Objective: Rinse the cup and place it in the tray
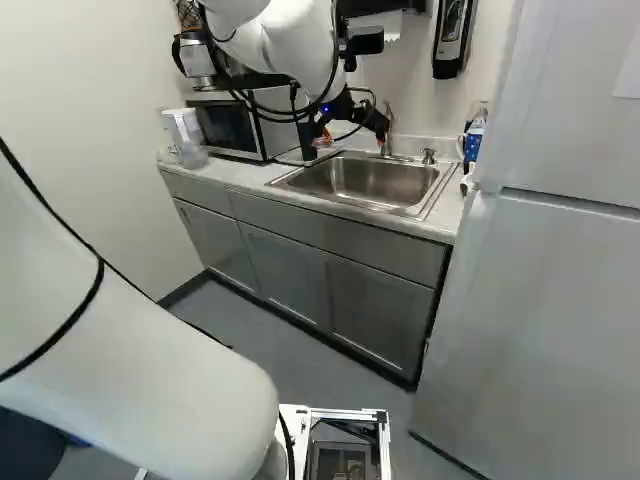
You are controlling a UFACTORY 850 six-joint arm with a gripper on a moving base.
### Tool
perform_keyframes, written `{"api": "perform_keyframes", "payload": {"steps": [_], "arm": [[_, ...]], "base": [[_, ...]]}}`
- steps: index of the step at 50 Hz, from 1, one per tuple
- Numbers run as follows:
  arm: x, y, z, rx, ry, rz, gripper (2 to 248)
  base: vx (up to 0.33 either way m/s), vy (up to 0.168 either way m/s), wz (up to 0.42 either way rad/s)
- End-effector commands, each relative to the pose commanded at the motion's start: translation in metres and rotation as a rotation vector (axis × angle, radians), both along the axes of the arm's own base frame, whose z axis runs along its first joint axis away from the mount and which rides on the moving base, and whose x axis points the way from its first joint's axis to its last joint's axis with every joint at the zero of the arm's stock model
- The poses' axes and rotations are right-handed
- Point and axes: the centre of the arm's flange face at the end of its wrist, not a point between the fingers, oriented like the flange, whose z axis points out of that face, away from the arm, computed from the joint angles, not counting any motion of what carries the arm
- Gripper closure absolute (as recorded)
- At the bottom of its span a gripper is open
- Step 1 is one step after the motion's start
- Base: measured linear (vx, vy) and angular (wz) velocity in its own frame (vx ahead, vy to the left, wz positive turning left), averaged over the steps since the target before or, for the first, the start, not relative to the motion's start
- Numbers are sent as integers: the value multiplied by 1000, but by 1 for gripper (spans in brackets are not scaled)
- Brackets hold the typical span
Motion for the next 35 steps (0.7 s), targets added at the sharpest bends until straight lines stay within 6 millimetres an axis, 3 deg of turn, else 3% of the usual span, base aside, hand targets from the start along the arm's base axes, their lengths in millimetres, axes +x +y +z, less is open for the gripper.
{"api": "perform_keyframes", "payload": {"steps": [35], "arm": [[0,0,0,0,0,0,3]], "base": [[-69,-1,-1]]}}
